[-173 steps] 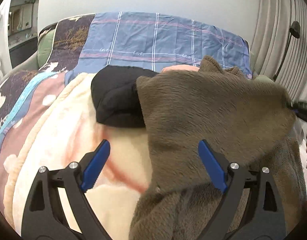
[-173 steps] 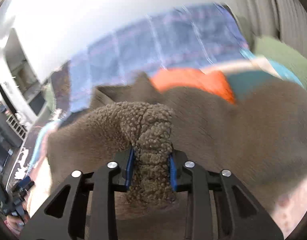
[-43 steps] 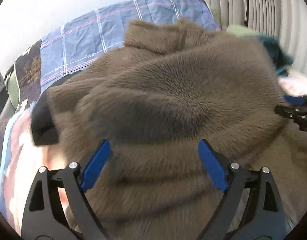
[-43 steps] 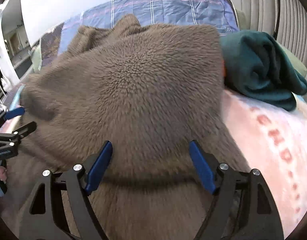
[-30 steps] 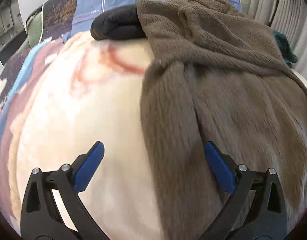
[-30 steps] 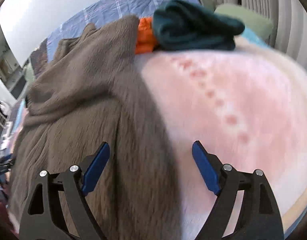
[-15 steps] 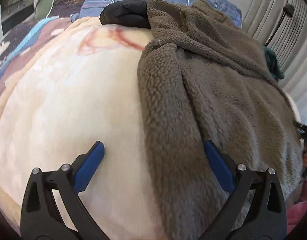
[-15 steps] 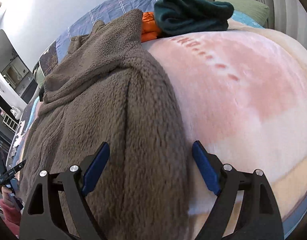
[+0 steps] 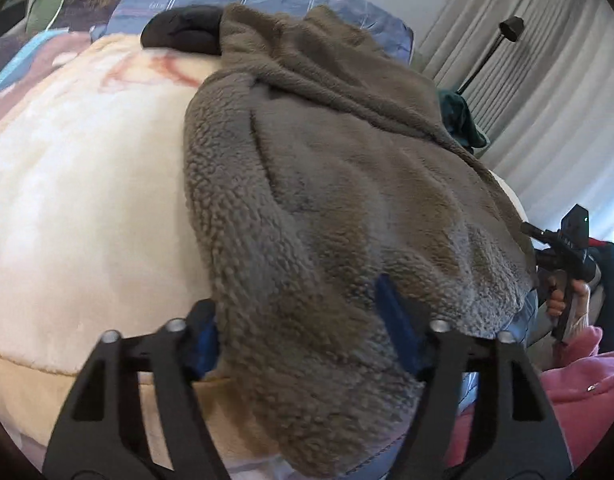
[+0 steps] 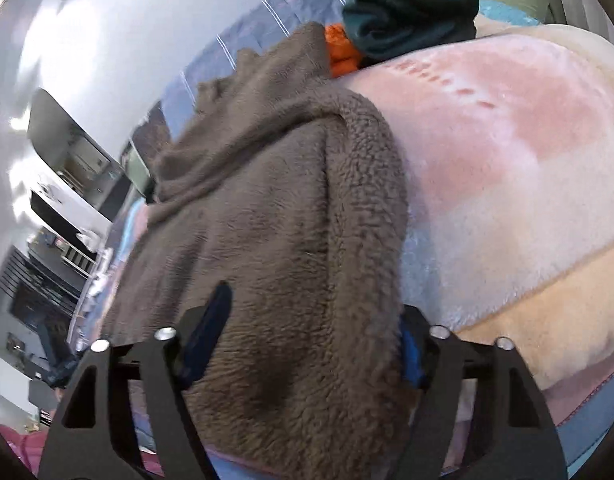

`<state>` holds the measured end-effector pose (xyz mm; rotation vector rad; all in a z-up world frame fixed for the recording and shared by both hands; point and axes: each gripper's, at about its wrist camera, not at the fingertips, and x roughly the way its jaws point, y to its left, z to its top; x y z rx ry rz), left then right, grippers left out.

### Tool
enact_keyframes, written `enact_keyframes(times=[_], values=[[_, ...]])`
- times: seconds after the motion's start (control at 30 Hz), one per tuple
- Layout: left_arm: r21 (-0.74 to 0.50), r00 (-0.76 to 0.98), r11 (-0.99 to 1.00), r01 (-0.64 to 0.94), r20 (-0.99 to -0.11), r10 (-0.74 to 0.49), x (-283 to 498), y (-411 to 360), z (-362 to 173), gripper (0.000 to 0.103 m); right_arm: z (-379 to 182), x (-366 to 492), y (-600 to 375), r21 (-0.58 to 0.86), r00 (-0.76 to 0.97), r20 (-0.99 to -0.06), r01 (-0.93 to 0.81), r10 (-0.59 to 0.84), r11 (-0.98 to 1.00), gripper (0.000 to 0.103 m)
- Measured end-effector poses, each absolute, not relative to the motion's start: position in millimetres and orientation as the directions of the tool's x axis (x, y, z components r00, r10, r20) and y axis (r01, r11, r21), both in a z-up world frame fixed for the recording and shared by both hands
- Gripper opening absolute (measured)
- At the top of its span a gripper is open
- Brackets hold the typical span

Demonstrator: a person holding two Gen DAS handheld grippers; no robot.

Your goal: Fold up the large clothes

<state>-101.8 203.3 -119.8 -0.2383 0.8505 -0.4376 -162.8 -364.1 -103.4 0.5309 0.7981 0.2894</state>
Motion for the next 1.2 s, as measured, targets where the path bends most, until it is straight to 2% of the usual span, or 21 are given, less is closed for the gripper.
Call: enact_keyframes(times=[0.03,0.2,0.43,0.47,0.5,0.53,0.57,0.6,0.77,0.8,0.97,1.2], values=[[-0.355,0.578,0.895,0.271,-0.683,-0.446,-100,200,-122,0.062,-103,-163,-366,0.562,0.672,-0.593,-0.051,0.445,0.825,0.065],[-0.41,0.552,0.879,0.244,-0.686,-0.474,-94,201,-132,0.062,-110,-167,-370,0.574,0.652,-0.613,-0.02,0.446,0.819,0.063],[-0.388,0.542,0.893,0.227,-0.712,-0.447,-84,193,-137,0.066,-115,-175,-370,0.603,0.629,-0.597,-0.059,0.498,0.796,0.061],[-0.379,0.548,0.897,0.228,-0.712,-0.44,-85,192,-136,0.064,-114,-176,-370,0.602,0.632,-0.593,-0.064,0.5,0.796,0.051],[-0.373,0.556,0.899,0.23,-0.708,-0.436,-85,191,-134,0.052,-113,-177,-370,0.598,0.637,-0.592,-0.064,0.494,0.799,0.036],[-0.376,0.563,0.895,0.238,-0.698,-0.443,-87,191,-130,0.046,-112,-178,-372,0.598,0.643,-0.589,-0.06,0.489,0.799,0.028],[-0.386,0.569,0.891,0.238,-0.688,-0.451,-86,192,-128,0.031,-109,-179,-376,0.62,0.653,-0.57,-0.057,0.499,0.783,0.016],[-0.401,0.584,0.887,0.23,-0.672,-0.455,-86,194,-123,0.027,-106,-179,-381,0.65,0.661,-0.54,-0.065,0.52,0.757,0.014],[-0.385,0.697,0.879,0.281,-0.548,-0.463,-89,200,-76,0.019,-67,-179,-382,0.693,0.712,-0.407,-0.168,0.573,0.701,0.012],[-0.382,0.717,0.877,0.291,-0.52,-0.464,-90,202,-65,0.013,-58,-178,-383,0.7,0.72,-0.381,-0.185,0.58,0.69,0.011],[-0.381,0.794,0.859,0.343,-0.371,-0.481,-97,210,-5,0.012,-10,-182,-382,0.706,0.765,-0.247,-0.279,0.595,0.651,0.011],[-0.26,0.87,0.881,0.396,-0.202,-0.451,-163,216,62,0.012,58,-244,-378,0.609,0.825,-0.098,-0.392,0.556,0.689,0.01]])
